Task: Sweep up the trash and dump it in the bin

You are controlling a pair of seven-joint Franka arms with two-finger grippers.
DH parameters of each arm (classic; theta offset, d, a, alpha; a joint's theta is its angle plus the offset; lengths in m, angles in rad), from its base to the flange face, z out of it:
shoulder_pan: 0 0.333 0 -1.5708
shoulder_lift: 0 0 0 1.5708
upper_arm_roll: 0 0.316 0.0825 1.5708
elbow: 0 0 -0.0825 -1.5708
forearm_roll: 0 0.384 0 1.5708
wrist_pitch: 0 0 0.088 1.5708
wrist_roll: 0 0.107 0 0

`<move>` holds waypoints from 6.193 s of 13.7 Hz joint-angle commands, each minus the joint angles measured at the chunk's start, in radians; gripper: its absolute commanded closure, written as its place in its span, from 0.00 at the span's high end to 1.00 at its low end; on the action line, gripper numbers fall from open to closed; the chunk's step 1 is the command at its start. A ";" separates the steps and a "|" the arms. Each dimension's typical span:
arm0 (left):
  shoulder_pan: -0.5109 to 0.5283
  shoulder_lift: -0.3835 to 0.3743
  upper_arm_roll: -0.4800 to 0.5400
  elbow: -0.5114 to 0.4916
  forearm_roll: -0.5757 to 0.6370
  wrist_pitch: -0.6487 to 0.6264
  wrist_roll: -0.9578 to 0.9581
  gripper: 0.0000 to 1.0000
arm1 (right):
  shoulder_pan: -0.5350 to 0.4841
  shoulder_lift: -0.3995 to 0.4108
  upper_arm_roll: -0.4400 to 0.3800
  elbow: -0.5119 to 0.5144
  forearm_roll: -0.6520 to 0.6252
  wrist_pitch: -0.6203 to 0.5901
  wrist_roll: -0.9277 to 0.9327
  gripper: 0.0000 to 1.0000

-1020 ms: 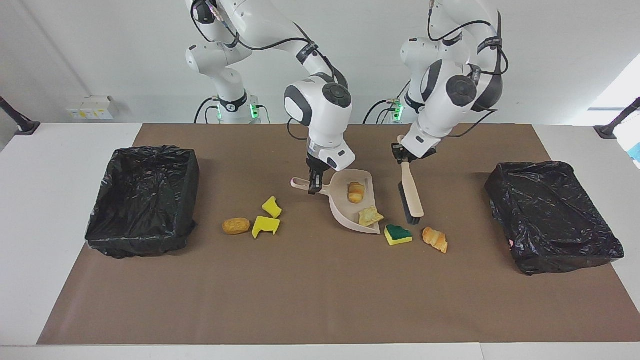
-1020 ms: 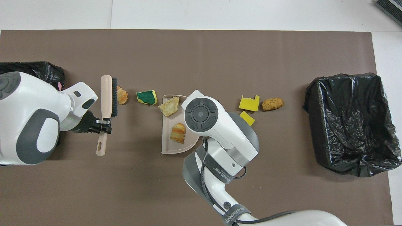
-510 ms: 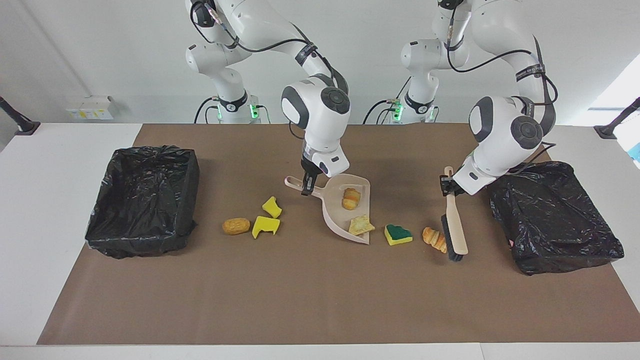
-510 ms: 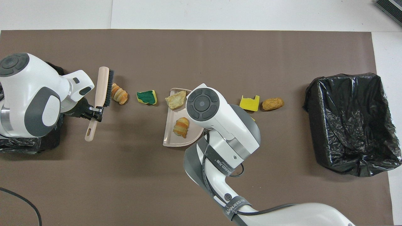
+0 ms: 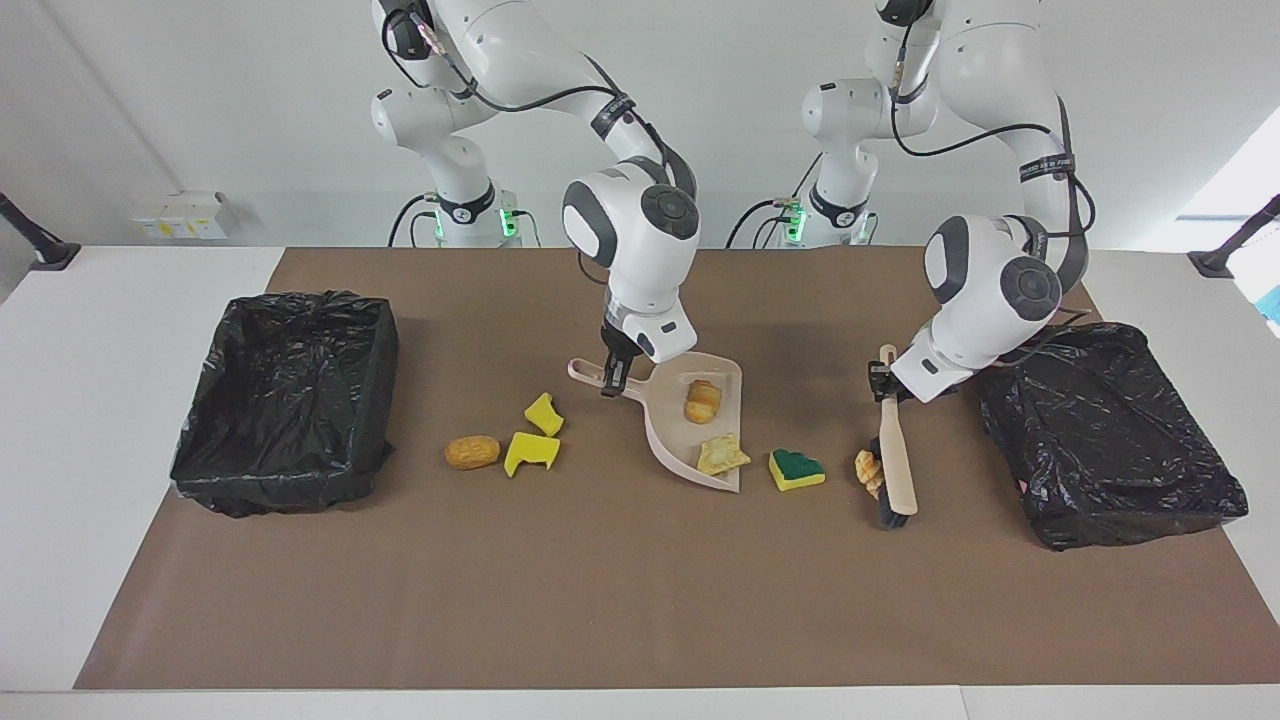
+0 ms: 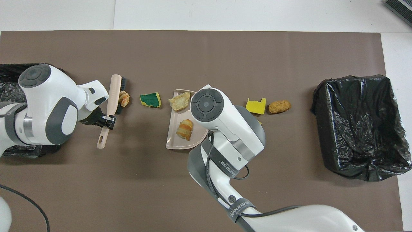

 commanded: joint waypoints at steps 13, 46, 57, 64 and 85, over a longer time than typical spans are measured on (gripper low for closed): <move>-0.236 -0.080 -0.004 -0.082 -0.271 -0.182 -0.060 0.00 | 0.003 0.021 0.009 0.016 -0.006 0.045 0.073 0.00; -0.310 -0.451 0.006 -0.250 -0.298 -0.318 -0.511 0.00 | -0.273 -0.180 0.002 0.002 0.168 0.017 -0.276 0.00; -0.698 -0.278 0.003 -0.309 -0.298 0.149 -0.836 0.00 | -0.724 -0.189 -0.008 0.077 0.201 -0.146 -0.935 0.00; -0.724 -0.260 0.003 -0.364 -0.298 0.186 -0.700 0.00 | -0.946 -0.225 -0.006 0.063 0.036 -0.108 -1.255 0.00; -0.484 -0.297 0.014 -0.263 -0.253 0.081 -0.736 1.00 | -0.885 -0.464 0.049 -0.153 -0.497 -0.101 -0.935 0.00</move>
